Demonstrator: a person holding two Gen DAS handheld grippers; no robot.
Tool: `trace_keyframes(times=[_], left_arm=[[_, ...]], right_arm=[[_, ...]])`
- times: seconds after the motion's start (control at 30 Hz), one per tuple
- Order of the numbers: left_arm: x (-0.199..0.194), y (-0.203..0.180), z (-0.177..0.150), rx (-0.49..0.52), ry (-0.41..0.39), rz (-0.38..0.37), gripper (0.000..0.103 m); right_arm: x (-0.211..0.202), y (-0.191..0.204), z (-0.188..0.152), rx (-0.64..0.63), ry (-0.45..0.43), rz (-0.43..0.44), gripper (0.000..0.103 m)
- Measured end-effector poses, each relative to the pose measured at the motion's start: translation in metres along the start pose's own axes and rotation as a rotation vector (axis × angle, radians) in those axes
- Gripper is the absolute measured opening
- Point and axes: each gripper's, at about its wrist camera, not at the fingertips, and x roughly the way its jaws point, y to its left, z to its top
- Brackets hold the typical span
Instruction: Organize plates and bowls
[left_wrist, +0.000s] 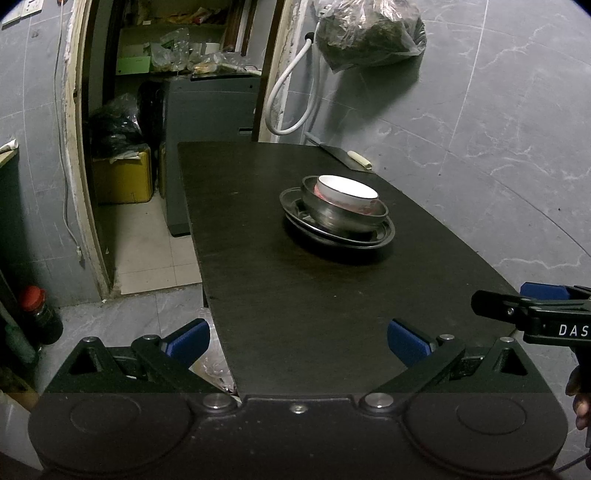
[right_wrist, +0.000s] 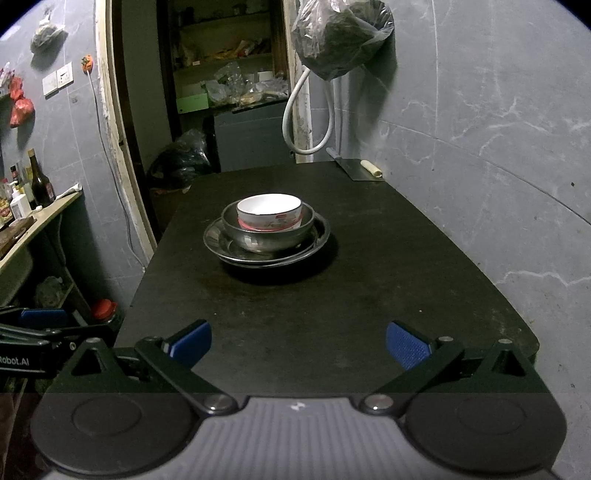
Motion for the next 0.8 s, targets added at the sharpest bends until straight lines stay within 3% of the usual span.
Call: trace_keyframes(times=[0.8], left_arm=[[-0.0015, -0.0057, 0.0002, 0.009, 0.002, -0.003, 0.102]], right_arm=[[-0.002, -0.008, -0.0004, 0.01, -0.003, 0.0, 0.103]])
